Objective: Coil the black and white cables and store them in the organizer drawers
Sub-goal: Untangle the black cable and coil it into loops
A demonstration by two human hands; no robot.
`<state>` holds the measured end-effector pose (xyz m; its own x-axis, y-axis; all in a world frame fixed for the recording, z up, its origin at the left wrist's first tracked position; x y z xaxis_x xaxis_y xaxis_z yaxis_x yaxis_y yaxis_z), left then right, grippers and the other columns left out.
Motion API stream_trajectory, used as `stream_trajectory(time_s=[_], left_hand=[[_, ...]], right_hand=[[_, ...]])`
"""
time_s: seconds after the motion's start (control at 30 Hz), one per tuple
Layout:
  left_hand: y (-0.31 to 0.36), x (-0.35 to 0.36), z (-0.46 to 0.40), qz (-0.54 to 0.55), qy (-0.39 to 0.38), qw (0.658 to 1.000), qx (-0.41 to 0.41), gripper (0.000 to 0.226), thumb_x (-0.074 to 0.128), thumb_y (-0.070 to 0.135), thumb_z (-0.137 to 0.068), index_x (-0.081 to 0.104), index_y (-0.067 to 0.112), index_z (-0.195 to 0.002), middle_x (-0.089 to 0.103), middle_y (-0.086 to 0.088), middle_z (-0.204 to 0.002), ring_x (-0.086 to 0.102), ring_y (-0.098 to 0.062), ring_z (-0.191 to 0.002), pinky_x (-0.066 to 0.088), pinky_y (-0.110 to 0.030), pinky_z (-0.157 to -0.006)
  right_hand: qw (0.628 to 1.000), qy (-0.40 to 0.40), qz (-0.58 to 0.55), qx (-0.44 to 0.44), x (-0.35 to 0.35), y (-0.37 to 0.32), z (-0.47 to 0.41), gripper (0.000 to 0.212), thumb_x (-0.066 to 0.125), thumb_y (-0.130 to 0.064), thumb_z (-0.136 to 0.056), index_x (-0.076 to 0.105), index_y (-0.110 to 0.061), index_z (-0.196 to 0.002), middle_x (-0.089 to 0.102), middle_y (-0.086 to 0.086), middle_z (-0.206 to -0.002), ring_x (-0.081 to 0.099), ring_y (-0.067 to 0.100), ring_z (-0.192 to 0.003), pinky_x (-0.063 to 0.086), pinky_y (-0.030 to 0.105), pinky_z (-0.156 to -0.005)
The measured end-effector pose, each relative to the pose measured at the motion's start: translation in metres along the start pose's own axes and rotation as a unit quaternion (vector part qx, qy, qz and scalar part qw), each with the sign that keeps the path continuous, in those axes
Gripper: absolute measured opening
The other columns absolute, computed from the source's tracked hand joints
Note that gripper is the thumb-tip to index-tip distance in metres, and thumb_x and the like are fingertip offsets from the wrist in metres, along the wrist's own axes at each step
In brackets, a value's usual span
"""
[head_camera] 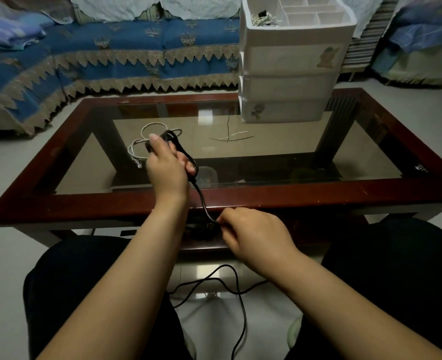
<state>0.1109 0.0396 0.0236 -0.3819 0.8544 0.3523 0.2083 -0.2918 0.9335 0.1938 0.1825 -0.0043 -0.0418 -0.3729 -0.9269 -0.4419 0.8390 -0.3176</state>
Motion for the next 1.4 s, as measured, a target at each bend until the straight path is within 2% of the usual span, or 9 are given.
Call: stream_trajectory(time_s=[0.23,0.47,0.7,0.87,0.93,1.0,1.1,1.27,1.4], left_hand=[[-0.026,0.006,0.013,-0.262,-0.179,0.944,0.088,0.056,0.027,0.048,-0.101,0.046,0.020,-0.055,0.047,0.004,-0.044,0.052,-0.015,-0.045,0.040,-0.029,-0.051],[-0.034,0.005,0.033,-0.253,-0.288,0.913,-0.137,0.073,0.015,0.066,-0.089,0.052,0.010,-0.059,0.053,0.000,-0.043,0.054,-0.010,-0.041,0.043,-0.022,-0.044],[-0.034,0.005,0.046,-0.004,-0.381,0.855,-0.351,0.082,0.006,0.085,-0.074,0.044,0.013,-0.061,0.034,0.001,-0.040,0.026,-0.008,-0.028,0.017,-0.015,-0.035],[-0.023,0.003,0.049,0.138,-0.455,0.776,-0.415,0.058,0.062,0.071,-0.066,0.048,0.015,-0.065,0.036,0.009,-0.036,0.032,0.000,-0.025,0.026,-0.012,-0.029],[-0.018,0.003,0.048,0.179,-0.476,0.751,-0.422,0.051,0.067,0.063,-0.069,0.050,0.015,-0.064,0.040,0.009,-0.035,0.037,0.000,-0.025,0.026,-0.012,-0.029],[-0.014,0.004,0.044,0.218,-0.479,0.734,-0.430,0.048,0.065,0.060,-0.073,0.051,0.015,-0.063,0.044,0.008,-0.036,0.041,-0.001,-0.025,0.026,-0.012,-0.030],[-0.010,0.003,0.038,0.225,-0.430,0.759,-0.434,0.050,0.057,0.061,-0.077,0.048,0.015,-0.059,0.042,0.007,-0.034,0.039,-0.002,-0.024,0.024,-0.011,-0.028],[-0.013,0.002,0.037,0.050,-0.279,0.887,-0.366,0.055,0.048,0.067,-0.075,0.036,0.019,-0.050,0.029,0.007,-0.032,0.027,-0.003,-0.023,0.021,-0.014,-0.029],[-0.016,0.013,0.048,-0.038,-0.260,0.924,-0.278,0.057,0.049,0.068,-0.072,0.030,0.022,-0.044,0.024,0.005,-0.034,0.022,-0.006,-0.026,0.025,-0.016,-0.032]], right_hand=[[0.989,0.015,0.050,-0.135,-0.045,-0.001,-0.017,0.026,0.056,-0.025,-0.091,0.058,-0.032,-0.116,0.056,-0.009,-0.106,0.046,0.012,-0.096,0.036,0.026,-0.075],[0.993,-0.049,-0.043,-0.095,-0.066,0.021,-0.038,0.016,0.055,-0.029,-0.092,0.064,-0.028,-0.105,0.055,-0.008,-0.098,0.047,0.011,-0.094,0.044,0.033,-0.083],[0.965,-0.030,-0.252,0.063,-0.067,0.053,-0.055,0.024,0.073,-0.036,-0.078,0.060,-0.024,-0.096,0.059,-0.006,-0.081,0.059,0.008,-0.075,0.052,0.028,-0.070],[0.914,-0.044,-0.391,0.103,-0.053,0.065,-0.058,0.034,0.069,-0.045,-0.076,0.062,-0.012,-0.080,0.064,0.002,-0.075,0.064,0.014,-0.071,0.053,0.031,-0.073],[0.891,-0.081,-0.429,0.122,-0.044,0.070,-0.057,0.047,0.055,-0.056,-0.081,0.061,-0.010,-0.089,0.065,0.008,-0.084,0.065,0.018,-0.079,0.052,0.036,-0.082],[0.813,-0.179,-0.536,0.143,-0.032,0.071,-0.049,0.069,0.038,-0.066,-0.082,0.061,-0.010,-0.114,0.066,0.016,-0.112,0.064,0.027,-0.104,0.048,0.044,-0.097],[0.701,-0.257,-0.652,0.131,-0.015,0.069,-0.035,0.093,0.032,-0.081,-0.071,0.057,-0.012,-0.128,0.060,0.018,-0.127,0.055,0.032,-0.121,0.041,0.050,-0.104],[0.705,-0.165,-0.668,0.174,-0.015,0.056,-0.030,0.063,0.061,-0.063,-0.070,0.060,-0.005,-0.096,0.066,0.005,-0.077,0.065,0.023,-0.082,0.052,0.034,-0.083],[0.674,-0.017,-0.695,0.249,-0.006,0.041,-0.035,0.055,0.067,-0.065,-0.063,0.057,-0.012,-0.073,0.045,-0.002,-0.051,0.044,0.013,-0.047,0.043,0.031,-0.059]])
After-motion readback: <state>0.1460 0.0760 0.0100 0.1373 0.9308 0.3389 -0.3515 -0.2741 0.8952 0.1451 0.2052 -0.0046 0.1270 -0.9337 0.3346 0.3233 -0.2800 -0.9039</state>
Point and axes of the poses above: each hand's wrist, its own z-axis away from the middle knuckle, its own x-axis out of the palm, y = z × x, the point moved 1 cm from there along -z, towards the middle knuckle
